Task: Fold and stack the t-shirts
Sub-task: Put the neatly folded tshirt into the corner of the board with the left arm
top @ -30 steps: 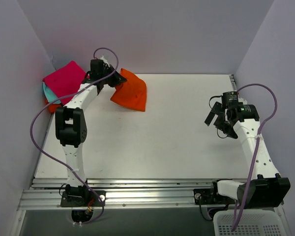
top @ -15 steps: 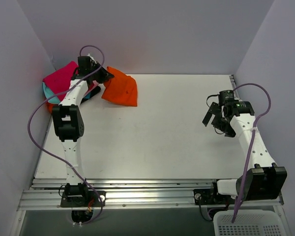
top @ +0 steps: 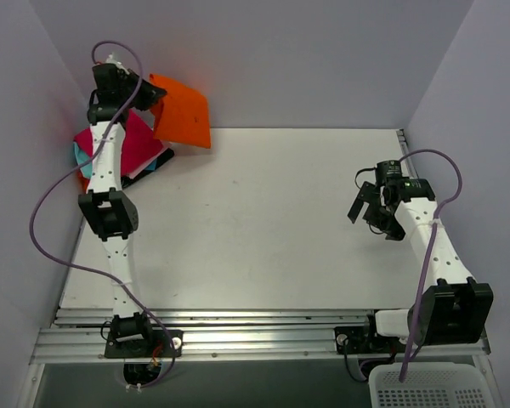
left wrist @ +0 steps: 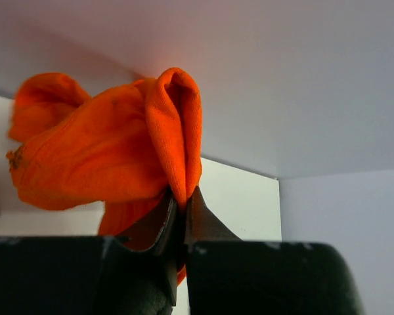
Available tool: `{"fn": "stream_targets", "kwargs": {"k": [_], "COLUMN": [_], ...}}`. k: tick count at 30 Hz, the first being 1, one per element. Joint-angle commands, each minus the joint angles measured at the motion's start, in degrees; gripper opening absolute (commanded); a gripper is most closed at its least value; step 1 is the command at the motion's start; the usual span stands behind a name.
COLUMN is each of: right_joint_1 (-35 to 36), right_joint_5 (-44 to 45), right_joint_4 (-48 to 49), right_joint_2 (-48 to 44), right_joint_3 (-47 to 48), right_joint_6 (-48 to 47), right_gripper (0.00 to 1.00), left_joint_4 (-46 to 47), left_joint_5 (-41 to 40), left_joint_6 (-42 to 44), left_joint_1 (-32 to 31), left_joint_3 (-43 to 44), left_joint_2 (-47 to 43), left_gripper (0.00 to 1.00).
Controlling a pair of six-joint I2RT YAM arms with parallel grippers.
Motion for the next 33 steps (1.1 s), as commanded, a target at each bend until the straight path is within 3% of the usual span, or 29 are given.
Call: {"fn": "stream_targets", "kwargs": {"k": [1, 6, 11, 12, 13, 14, 20, 29, 33], "right_joint_1": [-0.49, -1.01, -0.93, -0.84, -0.84, -0.84, -0.40, -0.40, -0.49], "right_joint_5": [-0.45, -0.71, -2.37, -2.64, -2.90, -3.17, -3.43, -3.00, -2.29], "right_joint_4": [0.18, 1.49, 2.90, 2.90, 3.08, 3.08, 2.47, 2.55, 2.29], "right_joint_2": [0.42, 1.83, 4.47, 5.08, 5.26, 5.35, 6.05, 2.36, 0.70], "right_joint_3": [-0.54, -1.42, -1.51, -1.25, -0.98, -0.37, 1.21, -2.30, -2.56], "right_joint_6": [-1.68, -3.52, -4.58, -4.58, -4.58, -4.49, -4.58, -4.32, -4.32], "right_gripper": [1.00, 1.00, 1.00, 1.00, 1.00, 1.00, 1.00, 1.00, 1.00], "left_joint_4": [2.32, 3.39, -2.77, -2.42, -2.59, -2.59, -3.91, -4.88, -5.31], "left_joint_5": [-0.30, -0.38, -3.72, -2.51, -1.54, -0.75, -2.05, -3.99, -1.45], "left_joint_6": [-2.24, -0.22, -1.26, -2.75, -3.46, -3.90, -3.20, -3.90, -3.12], "left_joint_1": [8.14, 19.65, 28.18, 30.11, 30.82, 31.35, 31.45, 31.36, 30.57], "left_joint_3": [-5.89, -18.56, -23.66, -24.28, -24.64, -25.69, -29.74, -22.10, -22.96], "left_joint_2": [-9.12, -20.54, -22.41, -21.98, -21.45, -20.92, -21.97, -22.85, -27.13], "left_gripper": [0.02, 0.04, 0.10, 0.40, 0.60, 0.96, 0.94, 0.94, 0.94]}}
